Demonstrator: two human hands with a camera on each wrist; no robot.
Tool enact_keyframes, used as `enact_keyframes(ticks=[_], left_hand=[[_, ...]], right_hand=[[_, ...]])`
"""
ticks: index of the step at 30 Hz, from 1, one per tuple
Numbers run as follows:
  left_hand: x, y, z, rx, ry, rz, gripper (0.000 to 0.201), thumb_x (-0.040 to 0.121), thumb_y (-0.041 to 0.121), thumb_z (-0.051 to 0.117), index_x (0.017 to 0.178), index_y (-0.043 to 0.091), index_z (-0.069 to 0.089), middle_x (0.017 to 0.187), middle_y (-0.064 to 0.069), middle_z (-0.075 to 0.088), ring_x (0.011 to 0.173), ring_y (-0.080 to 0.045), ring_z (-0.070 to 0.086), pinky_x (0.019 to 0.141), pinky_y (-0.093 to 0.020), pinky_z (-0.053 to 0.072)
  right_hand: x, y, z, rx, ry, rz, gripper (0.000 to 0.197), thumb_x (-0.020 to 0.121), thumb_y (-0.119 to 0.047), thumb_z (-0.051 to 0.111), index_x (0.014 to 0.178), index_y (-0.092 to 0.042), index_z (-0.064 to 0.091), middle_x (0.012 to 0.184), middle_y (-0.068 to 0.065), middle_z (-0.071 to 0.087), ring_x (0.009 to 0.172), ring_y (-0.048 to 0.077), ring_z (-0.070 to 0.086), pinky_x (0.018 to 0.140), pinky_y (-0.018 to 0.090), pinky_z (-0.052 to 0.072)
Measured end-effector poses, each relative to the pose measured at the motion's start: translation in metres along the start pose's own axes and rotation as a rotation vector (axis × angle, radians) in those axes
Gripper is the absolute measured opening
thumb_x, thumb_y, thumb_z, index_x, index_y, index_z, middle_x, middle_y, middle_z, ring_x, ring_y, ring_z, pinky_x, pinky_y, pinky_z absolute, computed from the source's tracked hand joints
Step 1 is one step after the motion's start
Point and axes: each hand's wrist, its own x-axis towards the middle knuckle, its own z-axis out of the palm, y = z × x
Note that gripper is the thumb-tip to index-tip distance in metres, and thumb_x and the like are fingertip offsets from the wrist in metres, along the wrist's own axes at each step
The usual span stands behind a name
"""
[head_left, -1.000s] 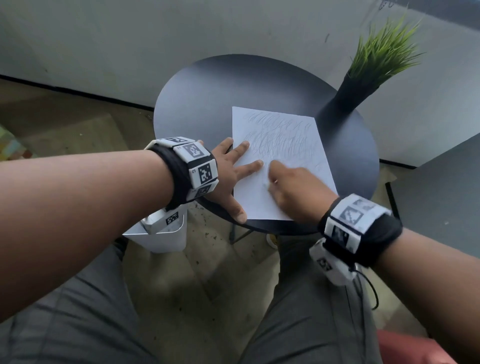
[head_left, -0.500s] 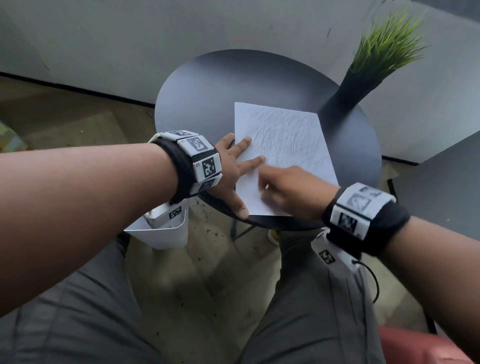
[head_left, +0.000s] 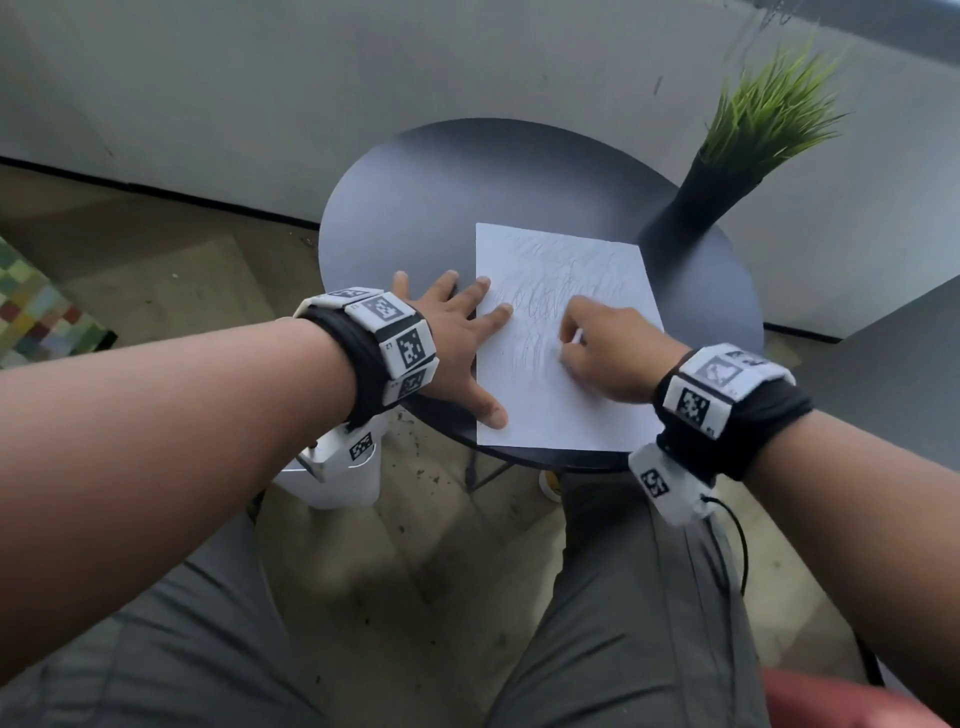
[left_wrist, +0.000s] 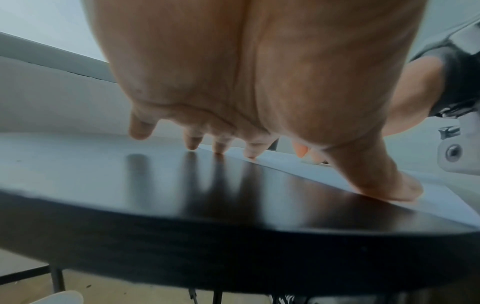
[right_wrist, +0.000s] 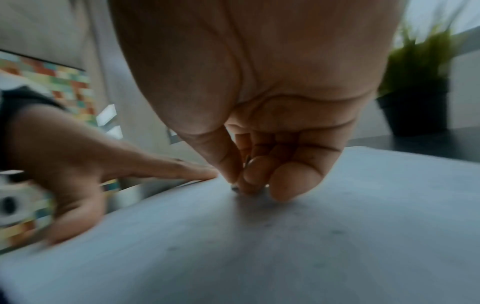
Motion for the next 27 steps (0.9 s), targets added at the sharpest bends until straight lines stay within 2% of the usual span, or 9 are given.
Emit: enact_keyframes(ticks=[3,5,10,12,15,20,22,24,27], left_hand=[[-0.004,0.001,0.005,0.003,-0.022,0.048,0.133,0.05,0.1,0.05,0.154,0.042,-0.011,0.165,0.007,-0.019,0.152,-0.03,-0.012,0.111,-0.073,0.006],[-0.006,0.002,0.007,0.0,-0.023,0.062,0.133,0.05,0.099,0.052,0.154,0.044,-0.011,0.164,0.009,-0.02,0.152,-0.03,-0.014,0.11,-0.074,0.007],[-0.006,0.002,0.008,-0.016,-0.019,0.048,0.143,0.051,0.099,0.051,0.156,0.03,-0.015,0.164,0.011,-0.021,0.152,-0.026,-0.015,0.111,-0.072,0.01],[-0.006,0.001,0.009,-0.027,-0.014,0.055,0.144,0.05,0.099,0.052,0.157,0.029,-0.014,0.164,0.012,-0.02,0.152,-0.026,-0.015,0.112,-0.072,0.009],[-0.006,-0.001,0.008,-0.039,-0.016,0.066,0.142,0.051,0.098,0.053,0.157,0.031,-0.011,0.164,0.011,-0.02,0.152,-0.028,-0.014,0.112,-0.072,0.009],[-0.005,0.002,0.007,-0.009,-0.038,0.059,0.141,0.053,0.098,0.052,0.156,0.03,-0.015,0.164,0.01,-0.021,0.151,-0.03,-0.015,0.111,-0.072,0.012],[-0.005,0.002,0.007,-0.008,-0.035,0.06,0.14,0.053,0.097,0.054,0.157,0.03,-0.013,0.164,0.01,-0.021,0.151,-0.031,-0.014,0.11,-0.073,0.012],[-0.005,0.001,0.006,-0.024,-0.034,0.064,0.141,0.052,0.097,0.055,0.157,0.032,-0.011,0.165,0.01,-0.02,0.151,-0.032,-0.013,0.11,-0.074,0.011],[-0.004,0.001,0.008,-0.012,-0.022,0.063,0.14,0.052,0.098,0.053,0.157,0.032,-0.012,0.165,0.01,-0.019,0.151,-0.031,-0.013,0.11,-0.073,0.013]], right_hand=[[-0.023,-0.03,0.015,-0.073,-0.094,-0.35,0.016,0.095,-0.028,0.048,0.109,-0.022,0.049,0.095,0.001,0.06,0.081,0.023,0.05,0.075,0.035,0.043],[-0.026,-0.037,0.014,-0.114,-0.138,-0.467,0.017,0.095,-0.022,0.049,0.112,-0.017,0.052,0.089,-0.004,0.052,0.078,0.019,0.045,0.073,0.033,0.039],[0.005,-0.015,0.001,-0.062,0.071,-0.098,0.014,0.093,-0.029,0.054,0.1,-0.017,0.051,0.095,0.006,0.062,0.09,0.029,0.055,0.076,0.036,0.046],[-0.003,-0.024,0.006,-0.083,0.057,-0.257,0.011,0.093,-0.025,0.053,0.101,-0.018,0.051,0.09,0.001,0.06,0.083,0.027,0.054,0.07,0.034,0.041],[-0.015,-0.035,0.009,-0.073,-0.138,-0.5,0.009,0.09,-0.019,0.055,0.099,-0.018,0.056,0.084,-0.008,0.055,0.078,0.019,0.052,0.07,0.029,0.037],[0.014,-0.022,0.003,-0.088,0.113,-0.117,0.01,0.091,-0.027,0.052,0.094,-0.018,0.049,0.093,0.01,0.062,0.088,0.031,0.055,0.07,0.033,0.04],[0.002,-0.032,0.009,-0.101,0.088,-0.272,0.011,0.093,-0.023,0.049,0.102,-0.016,0.049,0.088,0.009,0.059,0.083,0.032,0.055,0.067,0.033,0.037],[-0.012,-0.042,0.012,-0.086,-0.071,-0.485,0.014,0.093,-0.019,0.052,0.107,-0.02,0.053,0.085,-0.002,0.056,0.078,0.023,0.054,0.066,0.029,0.034],[0.003,-0.035,0.003,-0.041,-0.083,-0.312,0.005,0.09,-0.024,0.057,0.095,-0.022,0.057,0.084,-0.007,0.057,0.087,0.021,0.058,0.065,0.027,0.035]])
